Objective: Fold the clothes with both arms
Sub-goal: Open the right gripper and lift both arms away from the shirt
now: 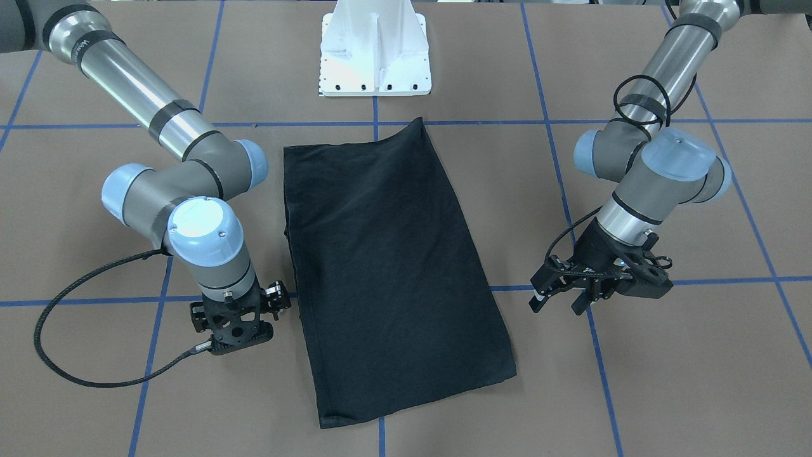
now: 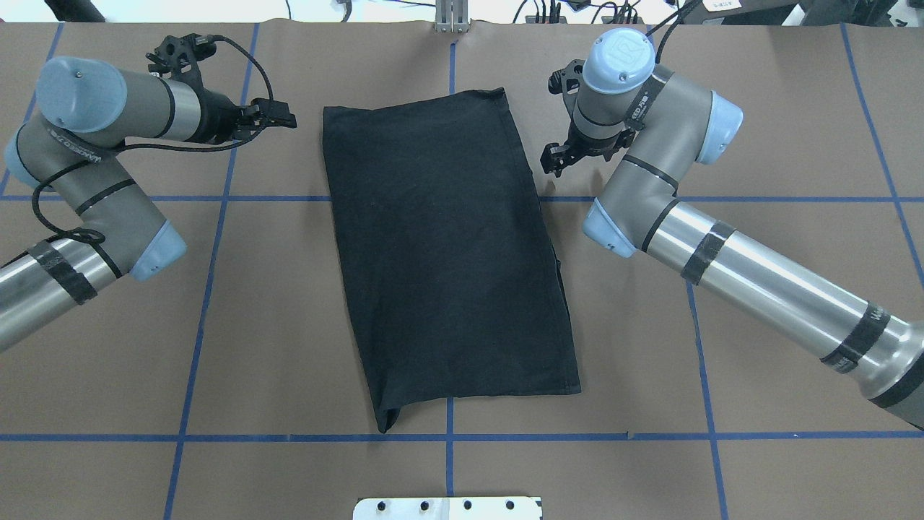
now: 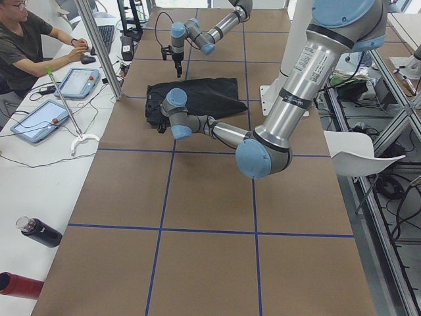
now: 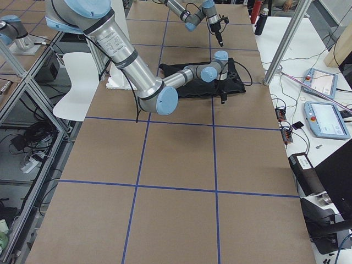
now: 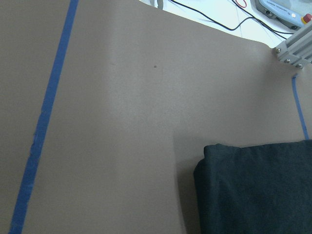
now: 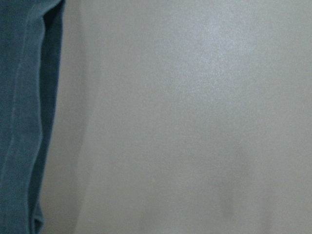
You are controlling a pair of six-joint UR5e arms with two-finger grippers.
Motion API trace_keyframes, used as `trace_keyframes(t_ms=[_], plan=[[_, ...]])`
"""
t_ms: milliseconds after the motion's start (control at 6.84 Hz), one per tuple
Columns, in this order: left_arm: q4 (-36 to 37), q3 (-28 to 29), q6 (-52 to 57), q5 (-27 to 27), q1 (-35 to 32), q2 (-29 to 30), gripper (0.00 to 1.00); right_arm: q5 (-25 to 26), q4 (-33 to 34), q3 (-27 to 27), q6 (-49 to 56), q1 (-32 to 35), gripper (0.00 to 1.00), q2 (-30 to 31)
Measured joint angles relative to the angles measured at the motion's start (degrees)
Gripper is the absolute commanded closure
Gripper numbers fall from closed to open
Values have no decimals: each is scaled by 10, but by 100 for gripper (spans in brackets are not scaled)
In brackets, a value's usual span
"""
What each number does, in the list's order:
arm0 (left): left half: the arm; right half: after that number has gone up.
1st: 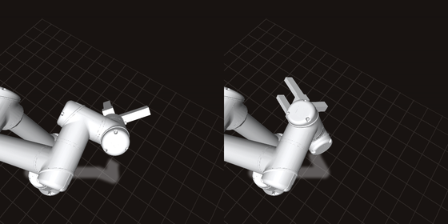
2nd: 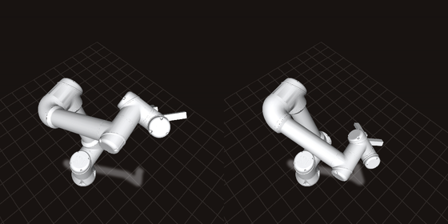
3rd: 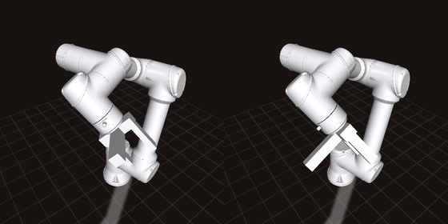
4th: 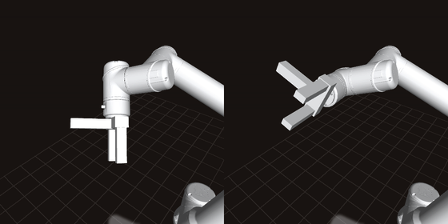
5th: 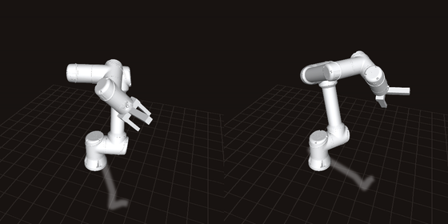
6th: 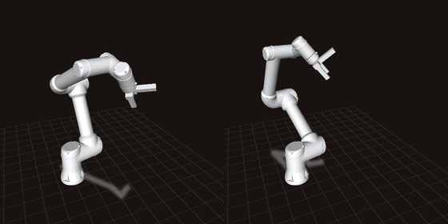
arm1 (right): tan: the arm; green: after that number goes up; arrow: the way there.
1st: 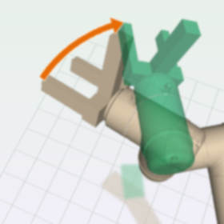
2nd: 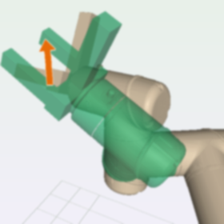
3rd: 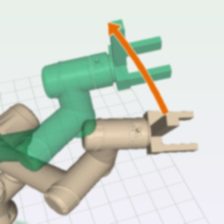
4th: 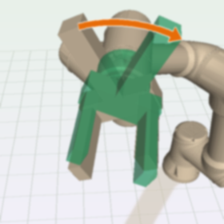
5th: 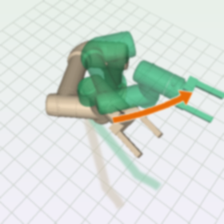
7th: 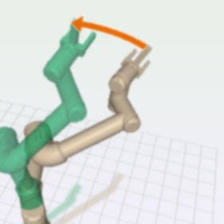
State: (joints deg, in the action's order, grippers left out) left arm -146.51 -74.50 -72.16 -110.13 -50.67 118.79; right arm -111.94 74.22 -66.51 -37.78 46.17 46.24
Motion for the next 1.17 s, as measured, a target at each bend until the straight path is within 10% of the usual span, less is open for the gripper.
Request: trace_keyframes(t_ms=[732,1170], plan=[[6,-79,-4,-10,-7,-2,0,-60,-11,-22,-16,23,0,-40],[8,-177,-116,-96,2,-49,0,-177,-12,-135,-92,50,0,31]])
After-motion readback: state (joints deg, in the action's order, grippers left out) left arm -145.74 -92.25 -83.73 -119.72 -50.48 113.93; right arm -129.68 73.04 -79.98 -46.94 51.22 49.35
